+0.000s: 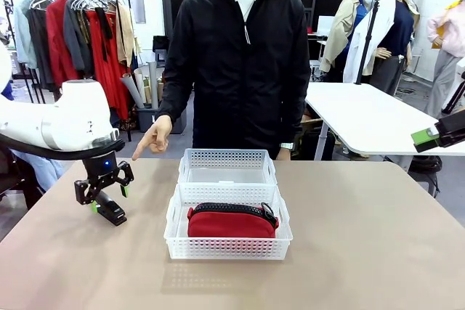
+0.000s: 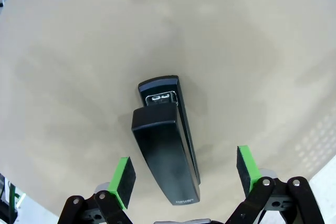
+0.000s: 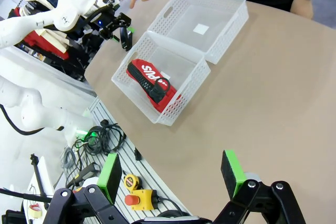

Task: Distribute items into two baskets.
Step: Pick up the Stapler that the person points to.

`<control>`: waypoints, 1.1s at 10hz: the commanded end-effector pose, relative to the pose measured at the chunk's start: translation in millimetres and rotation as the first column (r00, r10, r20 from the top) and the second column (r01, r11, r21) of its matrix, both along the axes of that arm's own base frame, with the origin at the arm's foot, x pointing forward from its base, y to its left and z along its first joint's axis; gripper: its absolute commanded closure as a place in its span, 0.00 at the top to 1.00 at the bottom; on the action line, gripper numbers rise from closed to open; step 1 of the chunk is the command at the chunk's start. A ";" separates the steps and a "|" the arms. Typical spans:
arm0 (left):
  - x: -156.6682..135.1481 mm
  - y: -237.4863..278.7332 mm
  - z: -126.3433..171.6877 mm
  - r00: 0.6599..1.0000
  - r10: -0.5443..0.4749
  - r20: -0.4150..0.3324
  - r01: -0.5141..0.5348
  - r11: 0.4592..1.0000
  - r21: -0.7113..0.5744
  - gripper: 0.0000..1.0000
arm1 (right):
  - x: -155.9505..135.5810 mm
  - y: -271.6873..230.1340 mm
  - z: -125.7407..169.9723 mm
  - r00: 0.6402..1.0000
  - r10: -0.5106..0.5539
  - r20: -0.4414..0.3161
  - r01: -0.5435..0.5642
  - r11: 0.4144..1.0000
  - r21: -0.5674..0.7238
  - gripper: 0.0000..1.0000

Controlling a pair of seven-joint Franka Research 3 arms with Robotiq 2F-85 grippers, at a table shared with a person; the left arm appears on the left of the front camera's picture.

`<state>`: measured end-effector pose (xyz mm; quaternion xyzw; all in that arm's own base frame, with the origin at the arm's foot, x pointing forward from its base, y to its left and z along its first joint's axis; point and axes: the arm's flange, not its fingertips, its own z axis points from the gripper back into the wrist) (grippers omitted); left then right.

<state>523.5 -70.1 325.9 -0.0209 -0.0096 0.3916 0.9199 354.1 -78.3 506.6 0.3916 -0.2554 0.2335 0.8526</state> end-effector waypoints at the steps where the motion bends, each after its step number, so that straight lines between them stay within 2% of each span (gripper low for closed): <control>1: -3.6 -1.6 -2.5 0.999 0.031 0.040 -0.031 0.999 0.016 1.00 | 2.7 0.8 1.3 1.000 0.004 0.023 -0.005 1.000 0.025 1.00; 3: -4.3 -0.7 -2.1 0.999 0.018 0.027 -0.018 1.000 0.015 1.00 | 2.7 0.8 1.3 1.000 0.004 0.023 -0.005 1.000 0.025 1.00; 5: -5.1 0.7 -5.1 1.000 0.014 0.011 -0.014 1.000 0.014 0.90 | 2.7 0.8 1.3 1.000 0.004 0.023 -0.005 1.000 0.025 1.00; 9: -7.1 4.1 -14.1 1.000 0.001 -0.025 0.000 1.000 0.019 0.57 | 2.7 0.8 1.3 1.000 0.004 0.023 -0.005 1.000 0.025 1.00; 11: -7.3 5.0 -13.2 1.000 -0.012 -0.020 0.013 1.000 0.020 0.35 | 2.7 0.8 1.3 1.000 0.004 0.023 -0.005 1.000 0.025 1.00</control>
